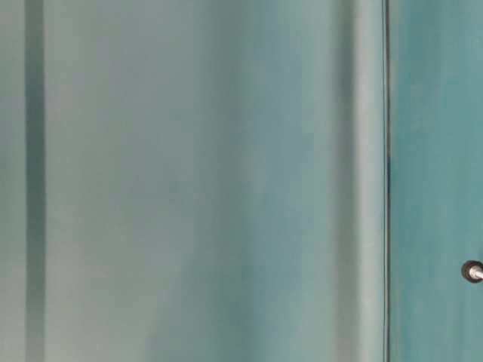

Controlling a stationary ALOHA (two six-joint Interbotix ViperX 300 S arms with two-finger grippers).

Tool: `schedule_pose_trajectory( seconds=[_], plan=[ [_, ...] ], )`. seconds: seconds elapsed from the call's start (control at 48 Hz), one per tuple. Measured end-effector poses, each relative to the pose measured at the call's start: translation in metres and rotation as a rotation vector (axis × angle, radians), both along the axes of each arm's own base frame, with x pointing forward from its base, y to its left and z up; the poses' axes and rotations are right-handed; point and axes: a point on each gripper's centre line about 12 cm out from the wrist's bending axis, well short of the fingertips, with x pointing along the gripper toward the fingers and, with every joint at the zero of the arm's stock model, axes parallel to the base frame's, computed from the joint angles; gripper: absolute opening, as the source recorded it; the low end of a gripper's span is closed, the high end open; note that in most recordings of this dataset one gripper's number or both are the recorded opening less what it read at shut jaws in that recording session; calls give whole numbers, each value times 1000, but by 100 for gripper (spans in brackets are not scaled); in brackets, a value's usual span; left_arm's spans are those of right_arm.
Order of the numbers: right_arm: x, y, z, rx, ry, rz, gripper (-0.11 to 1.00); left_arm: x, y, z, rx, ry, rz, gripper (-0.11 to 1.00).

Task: Insert the USB cable into the female connector supported by the left arm.
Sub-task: 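Lower both open grippers toward the white clamp and the USB plug, then close the right gripper on the black USB-A plug's cable end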

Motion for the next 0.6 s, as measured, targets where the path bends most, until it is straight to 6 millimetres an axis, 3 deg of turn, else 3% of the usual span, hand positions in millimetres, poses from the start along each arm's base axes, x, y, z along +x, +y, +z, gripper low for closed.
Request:
schedule_pose_trajectory(
  seconds=[0.604],
  plan=[
    [-7, 1, -11, -4, -57, 1, 52, 7, 1, -7, 51, 10, -25, 96]
  ],
)
